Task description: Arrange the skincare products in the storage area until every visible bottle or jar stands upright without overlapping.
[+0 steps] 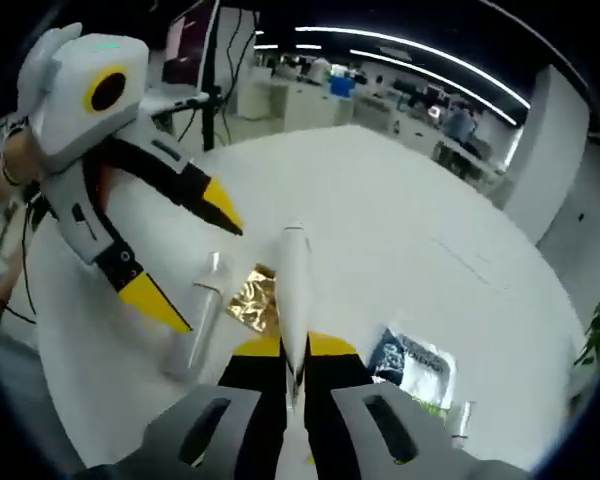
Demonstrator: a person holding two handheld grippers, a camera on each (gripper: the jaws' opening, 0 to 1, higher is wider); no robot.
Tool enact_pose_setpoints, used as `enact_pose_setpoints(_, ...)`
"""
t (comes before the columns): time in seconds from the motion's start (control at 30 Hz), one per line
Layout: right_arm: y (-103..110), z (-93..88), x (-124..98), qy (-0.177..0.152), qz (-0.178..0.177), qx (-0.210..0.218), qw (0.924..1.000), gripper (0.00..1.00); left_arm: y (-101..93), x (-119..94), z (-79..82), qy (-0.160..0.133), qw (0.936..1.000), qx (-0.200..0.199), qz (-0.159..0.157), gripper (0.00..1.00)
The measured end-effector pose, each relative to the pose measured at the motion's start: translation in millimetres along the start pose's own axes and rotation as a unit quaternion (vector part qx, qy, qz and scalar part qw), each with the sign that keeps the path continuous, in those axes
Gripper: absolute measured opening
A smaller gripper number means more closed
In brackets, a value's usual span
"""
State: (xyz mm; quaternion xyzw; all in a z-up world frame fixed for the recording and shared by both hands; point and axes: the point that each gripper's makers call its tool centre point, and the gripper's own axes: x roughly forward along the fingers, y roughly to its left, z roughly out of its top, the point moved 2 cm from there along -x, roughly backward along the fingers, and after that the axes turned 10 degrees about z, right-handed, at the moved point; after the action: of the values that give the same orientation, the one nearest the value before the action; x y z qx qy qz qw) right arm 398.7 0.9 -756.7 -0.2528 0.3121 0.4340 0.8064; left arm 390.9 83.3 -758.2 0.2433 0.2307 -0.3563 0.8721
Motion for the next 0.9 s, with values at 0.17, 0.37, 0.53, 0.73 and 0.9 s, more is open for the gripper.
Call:
enact_pose_setpoints(0.17,7,10.3,-12,0.011,-0.004,-0.082,0.9966,0.03,6.9,2,11.6,-0.015,0.9975,0.06,0.034,0.51)
enact_pose_setpoints(0.37,14,24.2,-27,0.003,-0.004,-0.124,0.9923,0.03,3.3,6,22.4,-0.03,0.9916,0.121,0.035,0.49)
enact_pose_setpoints(0.53,15,26.3,-27,0.018,-0.005,-0.172,0.985,0.02,2.0,17,26.3,-0.042,0.9882,0.143,0.035,0.48)
enact_pose_setpoints(0.73,21,34.2,-31,0.025,-0.005,-0.223,0.9746,0.02,4.2,30,27.4,-0.054,0.9778,0.199,0.038,0.47)
enact_pose_setpoints(0.9,24,38.0,-34,0.025,-0.001,-0.247,0.9687,0.02,4.7,38,26.4,-0.077,0.9708,0.226,0.022,0.44)
